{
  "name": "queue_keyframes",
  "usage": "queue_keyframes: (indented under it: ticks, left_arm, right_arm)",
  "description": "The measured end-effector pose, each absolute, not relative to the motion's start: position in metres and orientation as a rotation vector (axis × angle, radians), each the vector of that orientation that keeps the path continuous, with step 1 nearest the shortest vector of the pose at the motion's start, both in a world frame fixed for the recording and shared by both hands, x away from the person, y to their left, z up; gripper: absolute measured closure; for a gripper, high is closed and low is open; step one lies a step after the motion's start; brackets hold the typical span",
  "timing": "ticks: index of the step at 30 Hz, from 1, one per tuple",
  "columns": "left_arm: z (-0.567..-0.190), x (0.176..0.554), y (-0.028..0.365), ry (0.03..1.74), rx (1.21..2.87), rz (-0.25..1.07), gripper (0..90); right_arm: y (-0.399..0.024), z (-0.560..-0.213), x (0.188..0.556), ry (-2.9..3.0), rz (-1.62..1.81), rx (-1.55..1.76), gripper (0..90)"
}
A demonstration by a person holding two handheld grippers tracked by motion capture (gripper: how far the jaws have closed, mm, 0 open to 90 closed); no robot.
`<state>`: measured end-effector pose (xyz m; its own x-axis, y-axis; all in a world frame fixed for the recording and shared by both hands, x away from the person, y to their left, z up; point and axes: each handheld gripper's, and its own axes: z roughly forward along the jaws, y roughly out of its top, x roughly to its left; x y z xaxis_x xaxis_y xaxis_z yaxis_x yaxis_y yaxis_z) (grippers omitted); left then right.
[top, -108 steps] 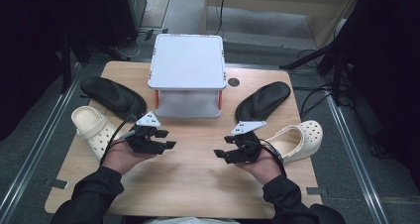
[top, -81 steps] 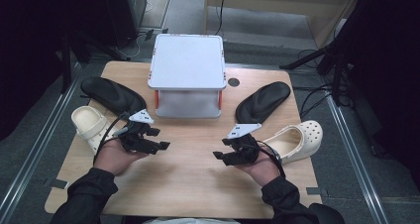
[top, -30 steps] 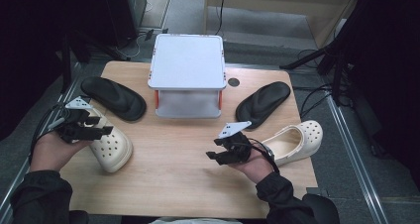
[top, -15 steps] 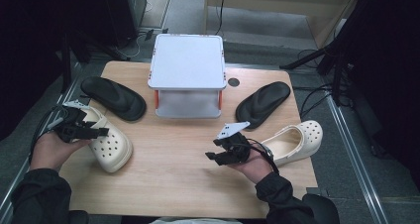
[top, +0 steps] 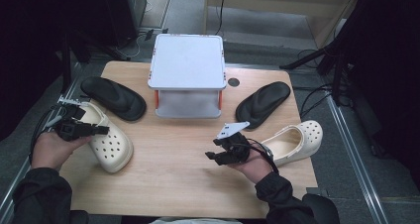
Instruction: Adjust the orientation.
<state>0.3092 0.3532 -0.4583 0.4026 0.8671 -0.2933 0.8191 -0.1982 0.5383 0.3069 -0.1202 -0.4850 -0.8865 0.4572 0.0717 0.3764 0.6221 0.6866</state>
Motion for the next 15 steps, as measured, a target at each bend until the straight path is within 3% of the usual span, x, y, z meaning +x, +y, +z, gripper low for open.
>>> queue_keyframes:
  ticks: [15]
  left_arm:
    - [-0.437, 0.300, 0.348, 1.418, 1.956, 0.054, 78.2]
  right_arm:
    - [-0.120, -0.485, 0.307, 2.728, 1.120, 0.709, 45.2]
